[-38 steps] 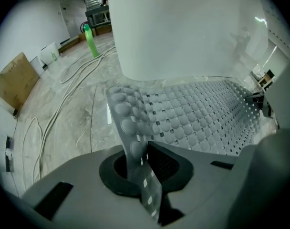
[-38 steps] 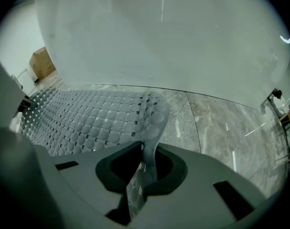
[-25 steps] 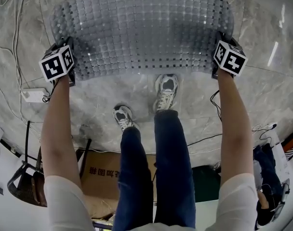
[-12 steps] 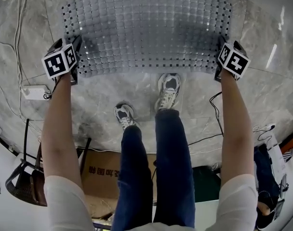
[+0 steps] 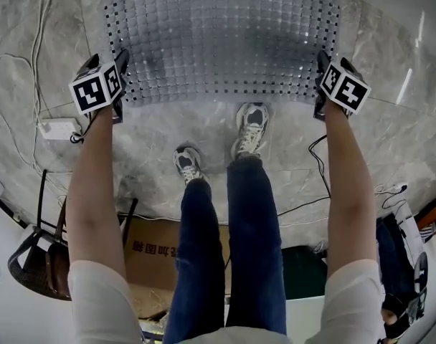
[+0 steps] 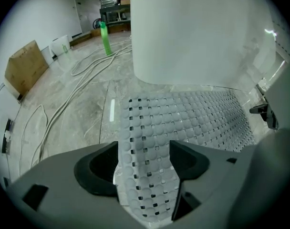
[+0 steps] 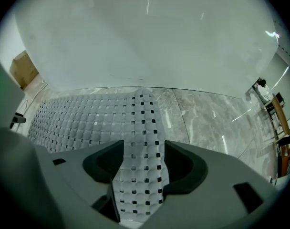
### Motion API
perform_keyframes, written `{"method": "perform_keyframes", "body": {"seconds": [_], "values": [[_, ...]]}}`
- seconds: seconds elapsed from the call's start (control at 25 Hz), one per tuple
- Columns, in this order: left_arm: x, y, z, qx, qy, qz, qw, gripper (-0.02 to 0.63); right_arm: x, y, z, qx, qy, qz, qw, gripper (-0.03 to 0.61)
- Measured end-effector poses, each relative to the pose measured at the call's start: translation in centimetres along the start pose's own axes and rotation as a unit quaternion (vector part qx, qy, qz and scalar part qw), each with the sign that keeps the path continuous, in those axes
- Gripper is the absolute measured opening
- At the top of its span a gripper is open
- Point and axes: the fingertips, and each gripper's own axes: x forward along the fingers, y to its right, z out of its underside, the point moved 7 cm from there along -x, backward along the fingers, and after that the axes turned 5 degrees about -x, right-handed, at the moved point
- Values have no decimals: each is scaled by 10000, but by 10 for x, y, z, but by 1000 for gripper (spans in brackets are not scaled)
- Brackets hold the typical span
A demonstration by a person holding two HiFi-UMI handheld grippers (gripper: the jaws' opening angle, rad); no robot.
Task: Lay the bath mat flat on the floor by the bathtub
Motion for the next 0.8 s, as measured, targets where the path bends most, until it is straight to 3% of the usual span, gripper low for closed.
{"method": "perform_keyframes", "body": {"seconds": [0.28,0.32,0.44,0.56,0.8], "values": [[-23,14,-8,-160,86,125,9998,324,-20,-11,-3,480,-116,-299,9983,259],[-27,14,-9,-203,89,106,9997,324,-24,-14,-3,453,-132,-359,9982,236],[-38,17,-12,-384,79,77,9992,324,-35,-21,-6,272,-157,-452,9985,92],[-52,20,-12,-455,1,47,9990,321,-48,-29,-5,228,-171,-542,9981,51],[-84,26,-11,-288,-88,-151,9994,103,-75,-42,-5,356,-198,-769,9962,41]]}}
